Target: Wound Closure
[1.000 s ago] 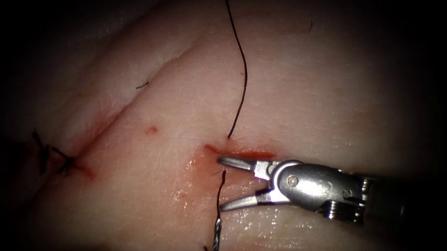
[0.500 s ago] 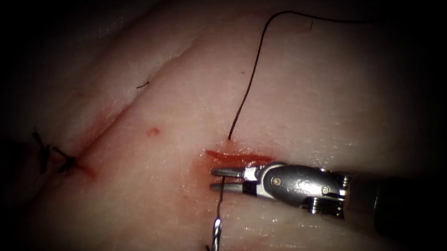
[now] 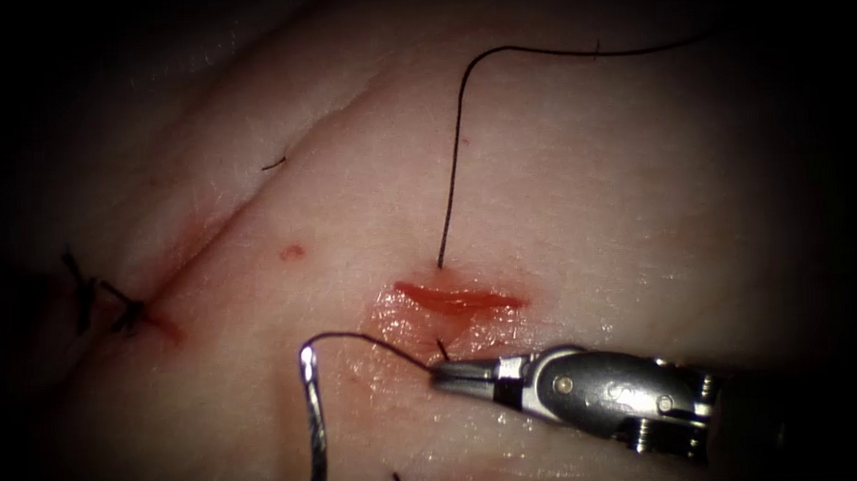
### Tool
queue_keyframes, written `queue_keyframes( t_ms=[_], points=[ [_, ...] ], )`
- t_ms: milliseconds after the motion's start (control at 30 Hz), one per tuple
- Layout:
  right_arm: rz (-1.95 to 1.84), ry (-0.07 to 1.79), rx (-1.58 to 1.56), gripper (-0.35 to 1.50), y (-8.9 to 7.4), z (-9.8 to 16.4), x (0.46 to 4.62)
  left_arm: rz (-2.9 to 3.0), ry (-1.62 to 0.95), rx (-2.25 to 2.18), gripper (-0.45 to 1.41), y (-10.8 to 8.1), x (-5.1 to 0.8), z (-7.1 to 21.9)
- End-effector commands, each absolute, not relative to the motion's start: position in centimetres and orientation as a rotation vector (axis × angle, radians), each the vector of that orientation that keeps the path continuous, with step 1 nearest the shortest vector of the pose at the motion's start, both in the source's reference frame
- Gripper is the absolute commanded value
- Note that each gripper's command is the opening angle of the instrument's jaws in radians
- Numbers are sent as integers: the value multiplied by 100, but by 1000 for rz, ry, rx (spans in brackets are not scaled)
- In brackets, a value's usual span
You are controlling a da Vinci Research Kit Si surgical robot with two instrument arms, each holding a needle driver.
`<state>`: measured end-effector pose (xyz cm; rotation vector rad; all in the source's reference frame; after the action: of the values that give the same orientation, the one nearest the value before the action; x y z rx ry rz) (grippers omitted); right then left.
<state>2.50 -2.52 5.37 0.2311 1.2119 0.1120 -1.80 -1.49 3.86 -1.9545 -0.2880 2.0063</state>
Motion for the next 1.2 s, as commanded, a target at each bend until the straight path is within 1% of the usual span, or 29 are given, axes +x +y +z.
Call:
queue_keyframes(
  t_ms=[33,233,400,433,467,500,533,600,733,800,1000,1167,1200],
  points=[
    [99,1228,248,-35,-266,522,266,2020,-259,-1928,-45,-150,-184,396],
    [72,1288,280,-35,-293,481,288,2075,-106,-1814,-45,-142,-164,413],
    [39,1312,274,-35,-296,463,305,2044,46,-1714,-45,-132,-130,420],
    [43,1313,268,-3,-291,465,306,2041,75,-1695,-45,-130,-123,420],
    [55,1311,250,34,-287,466,306,2042,96,-1678,-45,-128,-117,420],
    [93,1288,198,98,-274,471,303,2048,147,-1639,-45,-124,-102,420],
    [99,1281,180,116,-269,473,301,2050,167,-1623,-45,-123,-96,420],
    [115,1276,144,128,-256,479,292,2040,188,-1606,-45,-120,-85,419],
    [142,1249,95,135,-236,490,274,2041,221,-1570,-45,-118,-71,416],
    [136,1245,51,135,-231,494,271,2043,221,-1579,-45,-119,-72,414],
    [106,1193,-73,136,-223,512,289,2041,205,-1626,-45,-123,-89,408],
    [55,1156,-90,120,-224,533,294,2040,196,-1636,-45,-123,-90,404],
    [45,1146,-92,103,-223,540,290,2040,194,-1636,-45,-123,-90,403]
  ],
)
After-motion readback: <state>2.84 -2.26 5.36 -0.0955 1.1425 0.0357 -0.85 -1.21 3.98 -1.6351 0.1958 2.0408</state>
